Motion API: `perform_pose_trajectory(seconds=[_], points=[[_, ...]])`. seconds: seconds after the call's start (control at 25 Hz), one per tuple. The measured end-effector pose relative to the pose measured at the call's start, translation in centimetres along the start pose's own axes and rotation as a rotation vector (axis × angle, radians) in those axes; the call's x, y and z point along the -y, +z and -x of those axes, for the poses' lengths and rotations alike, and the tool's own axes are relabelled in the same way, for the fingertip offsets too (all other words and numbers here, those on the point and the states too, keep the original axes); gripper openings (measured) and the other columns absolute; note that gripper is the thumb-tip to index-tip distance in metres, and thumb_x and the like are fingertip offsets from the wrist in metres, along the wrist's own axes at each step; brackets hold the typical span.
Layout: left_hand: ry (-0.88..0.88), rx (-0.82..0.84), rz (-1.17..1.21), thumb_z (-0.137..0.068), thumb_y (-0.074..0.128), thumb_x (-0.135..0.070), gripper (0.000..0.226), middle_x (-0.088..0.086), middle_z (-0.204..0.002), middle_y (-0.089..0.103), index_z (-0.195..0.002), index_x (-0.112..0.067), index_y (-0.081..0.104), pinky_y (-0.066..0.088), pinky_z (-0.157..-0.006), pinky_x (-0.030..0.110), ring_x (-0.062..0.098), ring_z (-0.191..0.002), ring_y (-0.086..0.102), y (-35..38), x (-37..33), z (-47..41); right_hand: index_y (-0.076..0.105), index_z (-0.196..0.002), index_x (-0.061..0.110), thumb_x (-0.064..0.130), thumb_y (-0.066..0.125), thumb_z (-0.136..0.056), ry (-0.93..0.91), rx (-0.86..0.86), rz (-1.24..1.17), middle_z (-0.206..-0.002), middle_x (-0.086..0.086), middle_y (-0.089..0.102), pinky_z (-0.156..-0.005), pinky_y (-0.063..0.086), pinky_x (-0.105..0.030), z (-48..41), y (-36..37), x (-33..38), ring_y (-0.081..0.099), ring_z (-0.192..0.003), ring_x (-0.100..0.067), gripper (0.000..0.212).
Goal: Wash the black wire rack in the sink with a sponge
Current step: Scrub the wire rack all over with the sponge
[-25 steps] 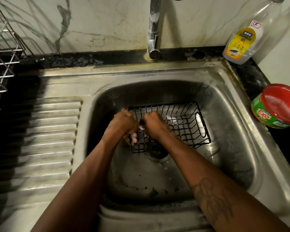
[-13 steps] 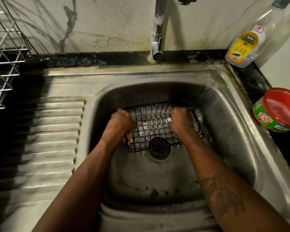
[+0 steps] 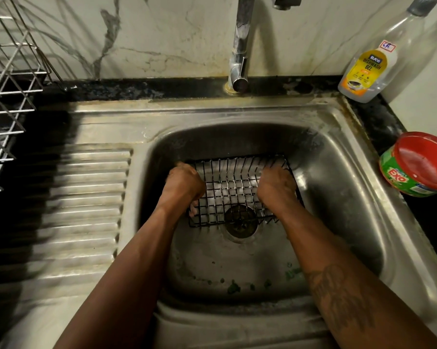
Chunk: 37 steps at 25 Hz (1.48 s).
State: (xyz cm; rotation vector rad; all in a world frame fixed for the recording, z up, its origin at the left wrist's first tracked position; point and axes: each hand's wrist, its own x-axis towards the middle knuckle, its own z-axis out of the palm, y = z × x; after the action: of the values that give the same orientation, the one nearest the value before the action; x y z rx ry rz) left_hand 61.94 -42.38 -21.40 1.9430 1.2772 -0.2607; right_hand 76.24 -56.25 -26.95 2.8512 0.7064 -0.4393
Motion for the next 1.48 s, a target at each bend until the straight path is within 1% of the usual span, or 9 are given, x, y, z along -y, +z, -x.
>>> perform_pose_trajectory(seconds=[0.2, 0.36, 0.44, 0.68, 0.88, 1.04, 1.2, 1.36, 1.48], points=[[0.099, -0.123, -0.167, -0.096, 0.052, -0.009, 0.017, 0.015, -0.082, 0.063, -0.1, 0.005, 0.044, 0.055, -0.052, 0.034, 0.028, -0.066, 0.066, 0.4, 0.2, 0.0, 0.067, -0.108, 0.002, 0.002, 0.065, -0.082, -0.038, 0.268, -0.092, -0.111, -0.014, 0.068, -0.069, 0.049, -0.027, -0.1, -0.1, -1.2, 0.059, -0.077, -0.023, 0.026], [0.205, -0.294, -0.246, -0.093, 0.056, -0.007, 0.03, 0.023, -0.111, 0.061, -0.121, 0.004, 0.052, 0.057, -0.082, 0.039, 0.037, -0.097, 0.066, 0.6, 1.0, 0.1, 0.064, -0.113, 0.002, 0.002, 0.078, -0.079, 0.01, 0.205, -0.241, -0.109, -0.013, 0.066, -0.072, 0.051, -0.027, -0.8, -0.7, -0.6, 0.068, -0.095, -0.026, 0.037], [0.289, -0.296, -0.313, -0.089, 0.062, -0.008, 0.015, 0.015, -0.097, 0.063, -0.103, -0.001, 0.063, 0.056, -0.075, 0.037, 0.037, -0.094, 0.067, 0.3, 1.1, 0.1, 0.068, -0.102, 0.005, 0.003, 0.079, -0.077, 0.065, 0.105, -0.297, -0.102, -0.013, 0.07, -0.072, 0.055, -0.028, -1.1, -0.6, -0.8, 0.071, -0.094, -0.028, 0.028], [0.767, -0.088, -0.522, -0.075, 0.068, -0.073, 0.058, -0.002, -0.141, 0.058, -0.119, -0.036, 0.071, 0.043, -0.107, 0.042, 0.021, -0.133, 0.05, -2.4, 0.1, 1.8, 0.072, -0.082, 0.01, 0.002, 0.072, -0.082, 0.091, 0.035, -0.595, -0.095, -0.012, 0.073, -0.081, 0.059, -0.035, -2.6, -0.9, -2.1, 0.072, -0.091, -0.028, 0.008], [0.696, 0.338, -0.721, -0.063, 0.084, -0.061, 0.046, -0.017, -0.105, 0.071, -0.1, -0.036, 0.076, 0.05, -0.091, 0.031, 0.007, -0.106, 0.06, 0.6, -0.3, 2.6, 0.076, -0.082, 0.018, -0.001, 0.076, -0.08, 0.008, 0.194, -0.727, -0.09, -0.008, 0.076, -0.081, 0.062, -0.042, -2.3, -2.7, -2.4, 0.073, -0.082, -0.021, 0.018], [0.731, 0.293, -0.683, -0.072, 0.072, -0.016, 0.013, -0.009, -0.065, 0.066, -0.062, -0.022, 0.066, 0.059, -0.077, 0.035, 0.007, -0.071, 0.063, 0.7, 0.1, 1.8, 0.075, -0.086, 0.014, -0.005, 0.075, -0.084, 0.02, 0.239, -0.906, -0.097, -0.01, 0.074, -0.074, 0.063, -0.038, -1.2, -4.6, -2.5, 0.07, -0.075, -0.019, 0.018], [0.857, 0.205, -0.505, -0.083, 0.074, -0.021, 0.011, -0.007, -0.068, 0.07, -0.072, -0.019, 0.073, 0.053, -0.07, 0.02, 0.004, -0.069, 0.066, -0.7, 0.3, 1.8, 0.072, -0.091, 0.016, -0.002, 0.069, -0.09, -0.078, -0.031, -1.183, -0.101, -0.003, 0.074, -0.074, 0.062, -0.028, 0.5, -7.3, -2.4, 0.071, -0.078, -0.014, 0.018], [0.986, -0.109, -0.144, -0.091, 0.071, -0.024, 0.013, -0.008, -0.073, 0.072, -0.08, -0.02, 0.076, 0.052, -0.067, 0.02, 0.005, -0.069, 0.067, -1.7, -0.1, 2.2, 0.075, -0.096, 0.017, 0.009, 0.068, -0.09, -0.408, -0.728, -0.994, -0.099, 0.006, 0.075, -0.077, 0.056, -0.016, 2.0, -9.4, -1.8, 0.069, -0.087, -0.004, 0.012], [0.88, -0.342, 0.055, -0.094, 0.068, -0.024, 0.022, -0.009, -0.061, 0.066, -0.076, -0.014, 0.076, 0.046, -0.054, 0.02, 0.003, -0.055, 0.06, -1.3, -0.4, 1.6, 0.077, -0.091, 0.011, 0.009, 0.067, -0.088, -0.603, -0.929, -0.931, -0.092, -0.001, 0.075, -0.077, 0.055, -0.02, 3.0, -9.7, -1.0, 0.069, -0.084, -0.009, 0.01]])
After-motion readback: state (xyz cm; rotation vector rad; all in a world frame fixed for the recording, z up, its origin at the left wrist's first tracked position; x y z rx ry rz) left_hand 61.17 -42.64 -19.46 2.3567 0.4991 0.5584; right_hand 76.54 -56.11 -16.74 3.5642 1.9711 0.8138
